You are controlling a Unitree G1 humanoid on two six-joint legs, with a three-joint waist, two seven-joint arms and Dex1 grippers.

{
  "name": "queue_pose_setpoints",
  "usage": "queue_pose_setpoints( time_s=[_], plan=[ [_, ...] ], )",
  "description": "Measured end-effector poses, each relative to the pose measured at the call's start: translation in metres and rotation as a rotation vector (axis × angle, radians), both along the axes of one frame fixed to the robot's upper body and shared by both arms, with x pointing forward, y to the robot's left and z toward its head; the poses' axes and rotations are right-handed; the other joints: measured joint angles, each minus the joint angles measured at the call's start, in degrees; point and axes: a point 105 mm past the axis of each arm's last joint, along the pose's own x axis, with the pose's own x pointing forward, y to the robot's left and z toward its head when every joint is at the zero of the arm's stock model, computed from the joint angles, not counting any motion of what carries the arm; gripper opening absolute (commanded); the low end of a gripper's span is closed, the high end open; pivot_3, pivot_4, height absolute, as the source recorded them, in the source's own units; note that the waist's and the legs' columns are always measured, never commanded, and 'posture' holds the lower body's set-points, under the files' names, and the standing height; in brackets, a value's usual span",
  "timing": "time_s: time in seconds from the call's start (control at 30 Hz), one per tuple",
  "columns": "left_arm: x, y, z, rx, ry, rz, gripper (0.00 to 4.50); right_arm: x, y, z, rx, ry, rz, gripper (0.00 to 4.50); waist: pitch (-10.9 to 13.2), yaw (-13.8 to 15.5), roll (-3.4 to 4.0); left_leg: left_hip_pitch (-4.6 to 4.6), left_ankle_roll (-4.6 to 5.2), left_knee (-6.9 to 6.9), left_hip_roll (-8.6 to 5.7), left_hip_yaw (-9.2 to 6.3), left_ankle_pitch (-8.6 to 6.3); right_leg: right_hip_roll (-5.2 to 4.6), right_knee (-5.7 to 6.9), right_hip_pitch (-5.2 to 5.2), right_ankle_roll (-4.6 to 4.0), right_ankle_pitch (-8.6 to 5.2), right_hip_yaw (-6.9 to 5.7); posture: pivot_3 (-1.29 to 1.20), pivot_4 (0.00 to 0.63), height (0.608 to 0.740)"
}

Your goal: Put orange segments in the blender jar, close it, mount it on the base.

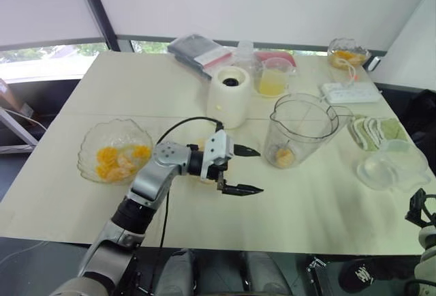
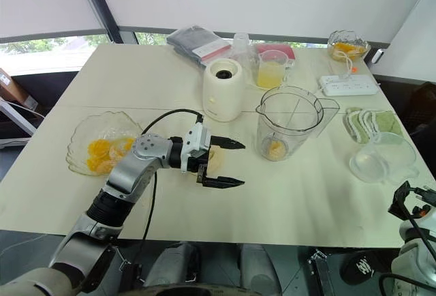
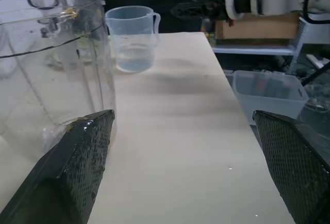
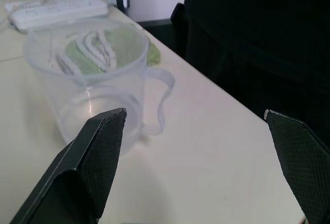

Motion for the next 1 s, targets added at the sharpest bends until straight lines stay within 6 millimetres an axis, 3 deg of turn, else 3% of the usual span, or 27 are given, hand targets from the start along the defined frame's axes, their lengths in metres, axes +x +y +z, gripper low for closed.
queue_pose_setpoints(
  time_s=[0.27,0.6,1.0],
  plan=[
    [-0.006,-0.003,-0.005,-0.001,0.018,-0.005,4.47,0.008,0.002,-0.004,0.054,-0.025,0.001,4.5,0.0,-0.2,0.01,-0.05,0.0,0.0,0.01,0.0,0.0,-0.02,-0.04,-0.02,0.0,0.0,0.01,0.0,0.15,0.74],
    [-0.004,0.0,-0.006,0.008,0.014,0.017,4.47,0.022,-0.008,-0.027,0.158,-0.012,-0.04,4.5,0.0,-1.2,0.02,-0.11,0.0,-0.01,0.01,0.0,0.0,-0.04,-0.12,-0.03,0.0,0.0,0.01,0.0,0.15,0.74],
    [-0.005,0.003,-0.005,0.019,-0.005,0.031,4.47,0.052,-0.02,-0.031,0.168,-0.011,-0.022,4.5,0.1,-1.3,0.05,-0.13,0.0,-0.06,0.01,0.01,0.0,-0.02,-0.17,-0.05,0.01,-0.01,0.04,0.0,0.15,0.74]
  ],
)
